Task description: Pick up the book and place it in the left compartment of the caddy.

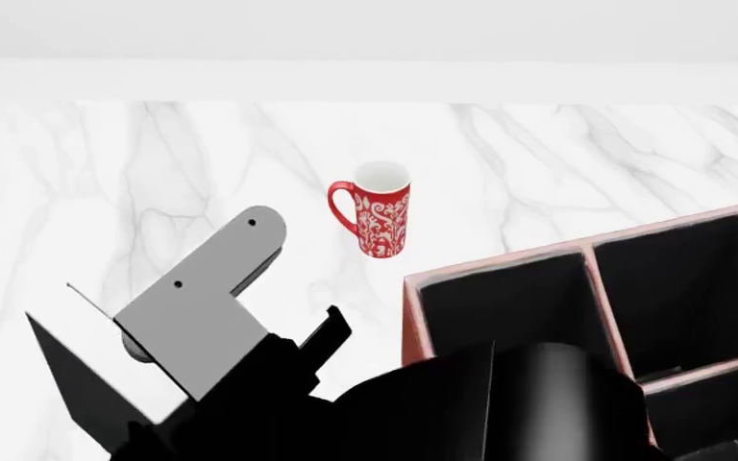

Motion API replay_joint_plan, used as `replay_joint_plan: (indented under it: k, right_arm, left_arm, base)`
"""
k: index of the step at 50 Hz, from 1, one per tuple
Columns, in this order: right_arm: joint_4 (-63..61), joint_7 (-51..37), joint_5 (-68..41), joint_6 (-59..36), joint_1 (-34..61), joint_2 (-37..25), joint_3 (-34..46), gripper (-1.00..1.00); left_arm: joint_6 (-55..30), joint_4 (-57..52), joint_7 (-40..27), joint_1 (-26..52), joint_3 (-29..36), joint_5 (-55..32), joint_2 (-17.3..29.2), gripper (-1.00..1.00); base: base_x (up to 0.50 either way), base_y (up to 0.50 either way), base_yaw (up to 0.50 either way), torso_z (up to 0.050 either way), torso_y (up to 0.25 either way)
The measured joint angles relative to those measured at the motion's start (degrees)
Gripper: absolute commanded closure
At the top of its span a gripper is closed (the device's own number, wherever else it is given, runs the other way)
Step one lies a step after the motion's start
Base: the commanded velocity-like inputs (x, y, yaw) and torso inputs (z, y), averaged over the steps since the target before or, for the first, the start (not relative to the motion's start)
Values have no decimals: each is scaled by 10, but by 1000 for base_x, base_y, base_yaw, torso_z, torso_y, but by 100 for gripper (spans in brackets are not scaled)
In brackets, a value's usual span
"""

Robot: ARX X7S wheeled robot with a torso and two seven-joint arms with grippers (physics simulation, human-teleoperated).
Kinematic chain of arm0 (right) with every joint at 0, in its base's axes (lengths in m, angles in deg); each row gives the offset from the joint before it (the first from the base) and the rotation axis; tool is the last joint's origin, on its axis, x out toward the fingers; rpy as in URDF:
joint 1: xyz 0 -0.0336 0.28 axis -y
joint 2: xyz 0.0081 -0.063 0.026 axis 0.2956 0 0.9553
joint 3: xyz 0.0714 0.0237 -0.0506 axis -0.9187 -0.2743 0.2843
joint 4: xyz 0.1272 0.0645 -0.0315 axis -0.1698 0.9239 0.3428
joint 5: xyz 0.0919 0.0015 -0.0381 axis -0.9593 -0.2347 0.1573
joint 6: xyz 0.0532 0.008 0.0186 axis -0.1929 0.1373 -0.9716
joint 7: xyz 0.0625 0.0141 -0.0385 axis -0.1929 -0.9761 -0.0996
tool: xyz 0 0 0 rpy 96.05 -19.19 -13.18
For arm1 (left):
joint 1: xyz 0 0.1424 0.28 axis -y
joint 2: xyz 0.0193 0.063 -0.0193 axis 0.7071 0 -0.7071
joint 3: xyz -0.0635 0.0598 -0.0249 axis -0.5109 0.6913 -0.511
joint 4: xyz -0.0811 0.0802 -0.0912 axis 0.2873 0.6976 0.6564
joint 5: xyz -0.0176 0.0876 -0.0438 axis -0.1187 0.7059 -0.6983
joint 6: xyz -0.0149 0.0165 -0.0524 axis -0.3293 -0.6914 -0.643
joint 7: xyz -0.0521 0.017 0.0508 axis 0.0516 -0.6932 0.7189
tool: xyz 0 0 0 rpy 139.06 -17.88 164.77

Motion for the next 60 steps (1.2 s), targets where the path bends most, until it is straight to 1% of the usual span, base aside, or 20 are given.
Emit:
replay_joint_plan:
  k: [16,26,50,60]
  right_arm:
    - [-33,-136,-155,-12,53,-24,-27,100]
    - [-52,-204,-240,-5,88,-42,-33,100]
    - [-73,-317,-378,37,139,-108,-39,100]
    - [-74,-343,-414,48,154,-139,-42,100]
  left_arm:
    - [2,0,-2,0,4,1,2,-100]
    - [3,2,-3,-1,5,0,3,-100]
    - [5,3,-8,0,12,2,6,-100]
    - [5,3,-10,0,14,2,7,-100]
  base:
    - [0,0,0,0,1]
    - [0,0,0,0,1]
    - [0,0,0,0,1]
    - [0,0,0,2,1]
